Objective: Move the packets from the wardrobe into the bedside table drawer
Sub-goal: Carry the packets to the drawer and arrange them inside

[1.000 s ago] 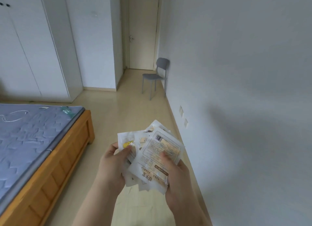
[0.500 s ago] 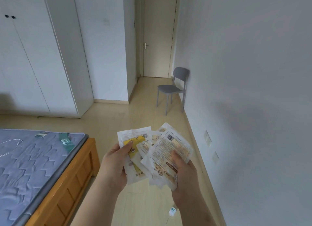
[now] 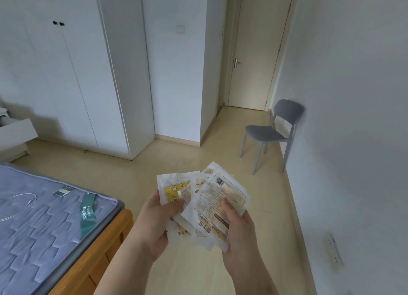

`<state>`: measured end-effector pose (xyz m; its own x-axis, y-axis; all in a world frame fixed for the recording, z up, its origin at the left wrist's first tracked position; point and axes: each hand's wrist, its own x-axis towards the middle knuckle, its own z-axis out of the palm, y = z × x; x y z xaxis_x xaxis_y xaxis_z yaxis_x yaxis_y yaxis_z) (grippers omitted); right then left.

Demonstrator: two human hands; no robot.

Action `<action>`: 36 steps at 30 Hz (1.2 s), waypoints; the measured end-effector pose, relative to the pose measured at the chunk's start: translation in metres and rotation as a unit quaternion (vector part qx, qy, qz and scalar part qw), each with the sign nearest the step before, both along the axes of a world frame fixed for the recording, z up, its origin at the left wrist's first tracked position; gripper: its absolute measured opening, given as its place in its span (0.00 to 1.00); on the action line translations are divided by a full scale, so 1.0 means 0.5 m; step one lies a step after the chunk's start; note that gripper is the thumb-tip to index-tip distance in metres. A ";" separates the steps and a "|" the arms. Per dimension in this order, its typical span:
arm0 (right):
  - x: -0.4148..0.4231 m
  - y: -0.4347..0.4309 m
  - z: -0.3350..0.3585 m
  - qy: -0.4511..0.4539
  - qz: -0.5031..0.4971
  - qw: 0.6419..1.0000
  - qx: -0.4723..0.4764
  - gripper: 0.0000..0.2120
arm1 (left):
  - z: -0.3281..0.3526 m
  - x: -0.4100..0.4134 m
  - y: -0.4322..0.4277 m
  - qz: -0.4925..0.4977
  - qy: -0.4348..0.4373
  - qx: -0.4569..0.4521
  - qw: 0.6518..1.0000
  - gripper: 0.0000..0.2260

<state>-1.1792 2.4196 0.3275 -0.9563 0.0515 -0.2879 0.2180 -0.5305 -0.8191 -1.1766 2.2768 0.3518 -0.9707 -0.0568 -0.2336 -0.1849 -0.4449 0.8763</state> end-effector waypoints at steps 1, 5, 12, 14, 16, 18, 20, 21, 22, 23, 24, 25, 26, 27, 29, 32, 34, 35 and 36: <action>-0.040 -0.008 -0.006 0.001 0.016 1.000 0.002 0.07 | -0.006 -0.035 -0.010 0.014 -0.002 -0.004 1.000 0.13; -0.220 -0.052 -0.025 0.000 0.066 0.996 0.052 0.10 | -0.031 -0.215 -0.050 0.057 -0.011 -0.010 0.998 0.11; -0.596 -0.146 0.013 0.039 0.057 0.997 0.044 0.10 | -0.019 -0.594 -0.157 0.050 -0.009 0.043 0.998 0.12; -0.703 -0.179 0.039 0.049 0.052 0.997 0.036 0.10 | 0.004 -0.700 -0.190 0.051 0.007 0.049 0.997 0.09; -0.790 -0.208 0.041 0.049 0.050 0.997 0.028 0.10 | 0.007 -0.787 -0.214 0.058 0.007 0.042 0.997 0.07; -0.867 -0.236 0.030 0.033 0.047 0.998 0.019 0.10 | -0.001 -0.861 -0.239 0.068 -0.007 0.028 0.997 0.07; -0.949 -0.266 0.016 0.022 0.056 0.998 0.019 0.10 | -0.011 -0.934 -0.267 0.087 -0.016 0.011 0.996 0.08; -0.992 -0.283 0.009 0.015 0.064 0.998 0.021 0.10 | -0.016 -0.970 -0.282 0.103 -0.022 0.007 0.994 0.08; -1.038 -0.301 0.000 0.008 0.074 0.997 0.023 0.10 | -0.021 -1.010 -0.297 0.120 -0.027 0.006 0.992 0.07; -1.080 -0.317 -0.007 0.003 0.081 0.996 0.026 0.10 | -0.025 -1.045 -0.311 0.134 -0.029 0.010 0.991 0.06; -1.129 -0.334 -0.014 0.000 0.090 0.996 0.029 0.10 | -0.030 -1.086 -0.327 0.144 -0.029 0.015 0.989 0.05; -1.182 -0.352 -0.020 -0.004 0.101 0.994 0.034 0.10 | -0.036 -1.130 -0.344 0.156 -0.029 0.019 0.987 0.05; -1.236 -0.370 -0.023 -0.009 0.114 0.993 0.040 0.10 | -0.040 -1.176 -0.359 0.169 -0.031 0.021 0.985 0.05; -1.289 -0.387 -0.024 -0.011 0.126 0.991 0.043 0.10 | -0.042 -1.224 -0.376 0.184 -0.032 0.019 0.982 0.06; -1.401 -0.421 -0.020 -0.012 0.148 0.988 0.046 0.10 | -0.040 -1.326 -0.405 0.211 -0.038 0.016 0.977 0.06; -1.571 -0.469 -0.002 -0.005 0.180 0.982 0.056 0.08 | -0.019 -1.477 -0.442 0.238 -0.051 0.025 0.970 0.06; -1.671 -0.515 0.008 -0.005 0.208 0.976 0.058 0.08 | -0.008 -1.558 -0.475 0.262 -0.046 0.027 0.964 0.07; -1.712 -0.545 0.010 -0.007 0.223 0.973 0.058 0.08 | -0.005 -1.590 -0.496 0.281 -0.045 0.025 0.958 0.07; -1.747 -0.578 0.009 -0.011 0.240 0.969 0.060 0.08 | -0.003 -1.616 -0.521 0.303 -0.050 0.023 0.951 0.07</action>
